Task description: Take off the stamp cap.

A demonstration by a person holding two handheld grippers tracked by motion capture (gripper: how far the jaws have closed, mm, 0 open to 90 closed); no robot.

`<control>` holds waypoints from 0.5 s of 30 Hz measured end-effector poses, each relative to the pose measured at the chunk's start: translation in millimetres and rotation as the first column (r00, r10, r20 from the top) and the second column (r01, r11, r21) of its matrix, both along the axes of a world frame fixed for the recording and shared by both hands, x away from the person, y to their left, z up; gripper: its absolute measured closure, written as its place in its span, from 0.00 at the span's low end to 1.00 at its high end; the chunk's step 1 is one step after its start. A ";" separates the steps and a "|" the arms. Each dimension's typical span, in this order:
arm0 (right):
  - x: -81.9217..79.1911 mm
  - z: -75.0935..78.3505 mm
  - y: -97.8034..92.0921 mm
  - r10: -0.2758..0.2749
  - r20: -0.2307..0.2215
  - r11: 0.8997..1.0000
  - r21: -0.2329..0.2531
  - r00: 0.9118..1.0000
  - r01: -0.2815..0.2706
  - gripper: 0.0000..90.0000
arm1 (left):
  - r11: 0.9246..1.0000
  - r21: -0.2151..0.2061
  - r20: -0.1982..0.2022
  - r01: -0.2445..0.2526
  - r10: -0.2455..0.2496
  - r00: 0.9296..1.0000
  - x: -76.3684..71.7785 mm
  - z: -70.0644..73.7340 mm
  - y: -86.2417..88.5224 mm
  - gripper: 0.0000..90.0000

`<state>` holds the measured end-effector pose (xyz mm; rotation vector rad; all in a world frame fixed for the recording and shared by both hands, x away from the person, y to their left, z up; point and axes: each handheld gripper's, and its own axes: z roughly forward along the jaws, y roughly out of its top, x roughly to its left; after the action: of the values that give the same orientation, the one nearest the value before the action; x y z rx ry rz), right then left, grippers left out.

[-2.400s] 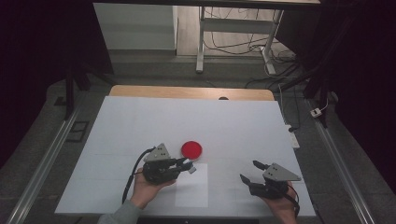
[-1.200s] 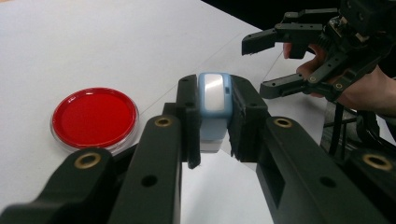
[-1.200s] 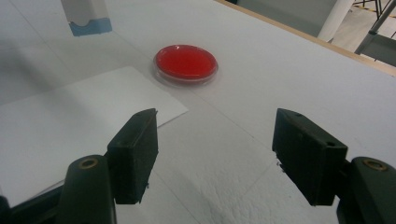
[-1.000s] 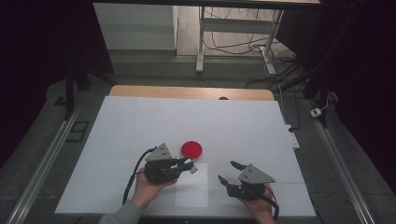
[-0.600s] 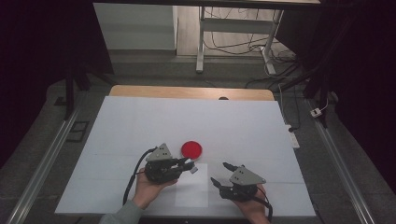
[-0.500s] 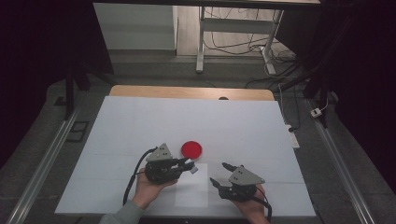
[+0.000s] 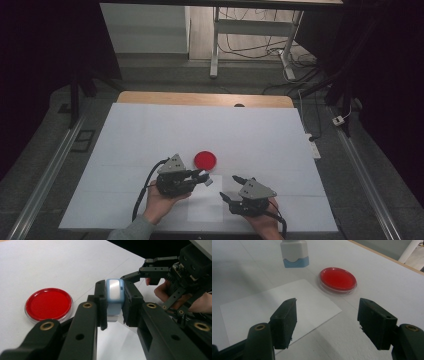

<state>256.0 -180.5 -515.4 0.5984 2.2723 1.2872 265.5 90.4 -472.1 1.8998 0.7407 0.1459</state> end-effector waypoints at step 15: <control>-2.9 -2.3 16.1 0.024 -0.005 1.000 -0.012 1.000 -0.024 0.35 | 1.000 -0.008 0.005 0.000 0.000 1.000 -0.8 -0.4 -3.2 0.84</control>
<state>253.1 -164.4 -517.7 0.5724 2.2960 1.2835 264.7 87.2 -472.5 1.8909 0.7366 0.1474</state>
